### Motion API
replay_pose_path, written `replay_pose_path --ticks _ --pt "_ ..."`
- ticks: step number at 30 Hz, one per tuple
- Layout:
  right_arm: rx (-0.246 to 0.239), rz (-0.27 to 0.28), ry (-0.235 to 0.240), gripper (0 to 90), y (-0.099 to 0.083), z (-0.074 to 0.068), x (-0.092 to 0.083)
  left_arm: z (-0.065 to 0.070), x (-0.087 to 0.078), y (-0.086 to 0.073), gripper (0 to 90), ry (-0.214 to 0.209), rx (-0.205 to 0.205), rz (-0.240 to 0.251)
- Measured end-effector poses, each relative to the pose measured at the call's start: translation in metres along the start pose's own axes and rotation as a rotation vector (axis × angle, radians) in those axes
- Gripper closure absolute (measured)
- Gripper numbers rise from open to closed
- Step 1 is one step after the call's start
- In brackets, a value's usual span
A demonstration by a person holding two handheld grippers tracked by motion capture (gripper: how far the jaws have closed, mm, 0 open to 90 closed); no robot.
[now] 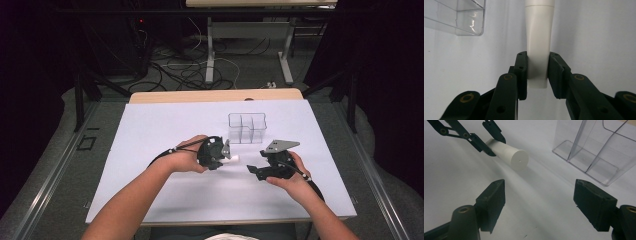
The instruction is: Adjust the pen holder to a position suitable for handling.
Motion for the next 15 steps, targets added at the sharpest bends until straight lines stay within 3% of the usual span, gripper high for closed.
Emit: replay_pose_path --ticks 9,15 --pt "0.004 0.022 -0.015 25.5 0.002 0.001 -0.003 -0.002 -0.008 0.013 71.6 -0.039 -0.191 0.107" --pt "0.043 0.048 -0.016 26.2 0.005 0.005 -0.007 -0.009 -0.013 0.019 71.6 -0.048 -0.316 0.193"
Point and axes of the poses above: each handheld gripper's, and its own axes: x roughly forward along the jaws, y roughly out of its top, z roughly to its right, the point moved 6 cm from there along x, roughly forward along the jaws, and after that the axes turned 4 degrees about y, right-handed, at the moved point
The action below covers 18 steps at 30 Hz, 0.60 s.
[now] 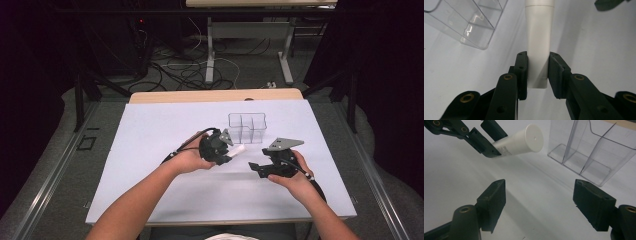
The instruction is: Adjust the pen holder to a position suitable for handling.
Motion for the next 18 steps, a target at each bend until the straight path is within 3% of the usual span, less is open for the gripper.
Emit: replay_pose_path --ticks 5,7,18 --pt "0.068 0.042 0.017 27.5 0.003 0.002 -0.003 -0.002 -0.004 0.005 71.6 -0.015 -0.093 0.083" --pt "0.073 0.054 0.027 27.6 0.005 0.002 -0.005 -0.003 -0.007 0.006 71.6 -0.012 -0.114 0.099" --pt "0.105 0.105 0.050 27.7 0.015 0.004 -0.011 -0.003 -0.016 0.014 71.6 0.029 -0.275 0.306"
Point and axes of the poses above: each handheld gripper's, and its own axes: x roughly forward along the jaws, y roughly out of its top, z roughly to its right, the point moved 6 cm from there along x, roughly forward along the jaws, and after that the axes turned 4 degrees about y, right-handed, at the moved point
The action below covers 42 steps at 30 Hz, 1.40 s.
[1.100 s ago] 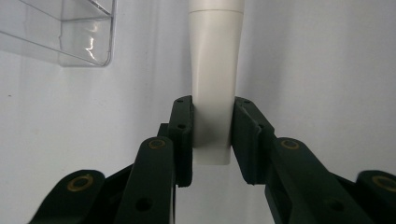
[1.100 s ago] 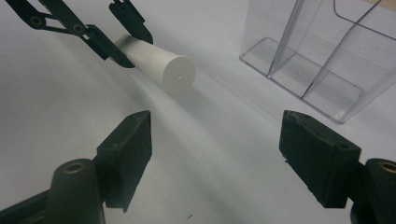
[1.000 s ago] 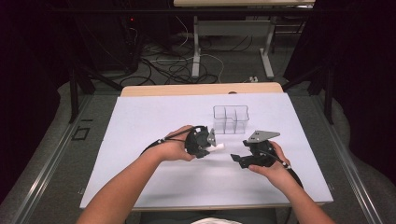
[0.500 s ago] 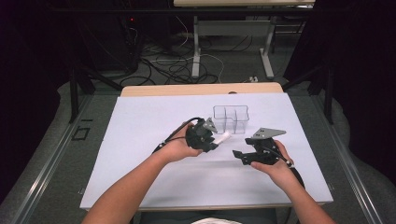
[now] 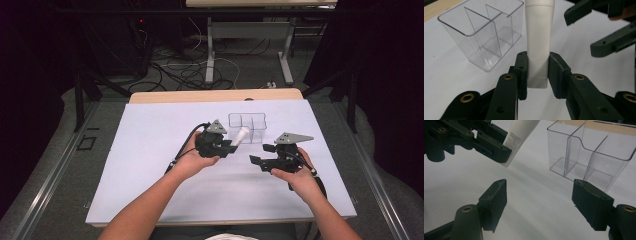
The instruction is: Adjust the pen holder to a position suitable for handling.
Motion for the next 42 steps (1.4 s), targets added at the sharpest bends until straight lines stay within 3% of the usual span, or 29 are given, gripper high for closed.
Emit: replay_pose_path --ticks 3,10,12,17,21,33,39,42 --pt "0.010 0.008 0.007 27.7 0.004 0.000 -0.001 0.001 -0.001 0.002 71.6 0.004 -0.031 0.043" --pt "0.020 0.019 0.020 30.0 0.013 -0.001 -0.002 0.002 -0.002 0.007 71.6 0.023 -0.060 0.112" --pt "0.024 0.032 0.019 31.2 0.018 0.000 -0.002 0.002 -0.003 0.008 71.6 0.029 -0.081 0.137" --pt "0.073 0.107 0.034 33.9 0.034 0.002 -0.003 0.003 -0.003 0.009 71.6 0.043 -0.090 0.172" --pt "0.103 0.135 0.042 35.5 0.045 0.003 -0.003 0.004 -0.003 0.009 71.6 0.050 -0.109 0.205" --pt "0.179 0.197 0.072 38.4 0.060 0.003 0.004 0.006 0.002 0.006 71.6 0.055 -0.127 0.220" --pt "0.246 0.188 0.101 39.9 0.063 0.003 0.006 0.006 0.007 0.005 71.6 0.055 -0.139 0.224" --pt "0.244 0.184 0.099 40.2 0.066 0.005 0.007 0.005 0.008 0.005 71.6 0.051 -0.135 0.224"
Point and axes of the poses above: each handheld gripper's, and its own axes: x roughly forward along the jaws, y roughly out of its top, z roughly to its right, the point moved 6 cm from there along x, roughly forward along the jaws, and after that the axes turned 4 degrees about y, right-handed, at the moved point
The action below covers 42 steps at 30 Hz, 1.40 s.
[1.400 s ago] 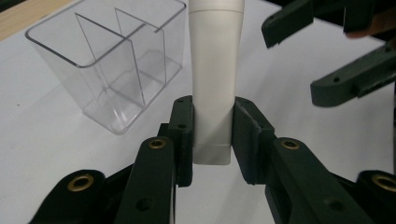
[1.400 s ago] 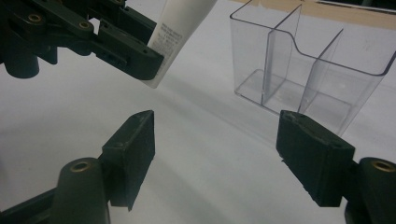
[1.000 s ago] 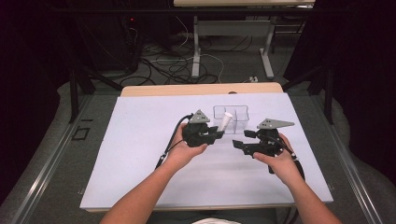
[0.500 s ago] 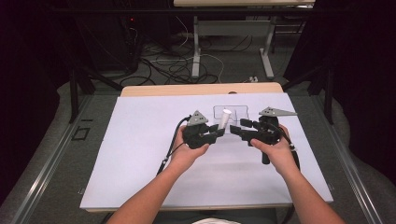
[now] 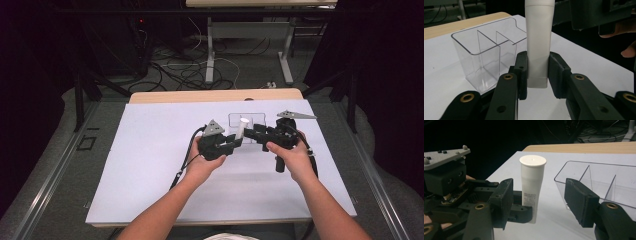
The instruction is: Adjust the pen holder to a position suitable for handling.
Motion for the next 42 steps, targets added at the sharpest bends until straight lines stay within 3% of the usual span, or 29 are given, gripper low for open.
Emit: replay_pose_path --ticks 16,22,28,42 --pt "0.097 -0.004 -0.002 44.0 0.010 0.002 0.010 0.002 0.005 -0.001 71.6 0.009 -0.005 0.001" --pt "0.098 -0.014 -0.005 44.9 0.010 0.003 0.012 0.006 0.006 -0.002 71.6 0.012 0.023 -0.005" --pt "0.121 -0.002 -0.013 51.2 0.010 0.004 0.017 0.009 0.008 -0.003 71.6 0.009 0.021 -0.010" --pt "0.143 -0.042 -0.005 63.4 0.005 0.003 0.022 0.007 0.007 -0.002 71.6 0.019 0.018 -0.008"
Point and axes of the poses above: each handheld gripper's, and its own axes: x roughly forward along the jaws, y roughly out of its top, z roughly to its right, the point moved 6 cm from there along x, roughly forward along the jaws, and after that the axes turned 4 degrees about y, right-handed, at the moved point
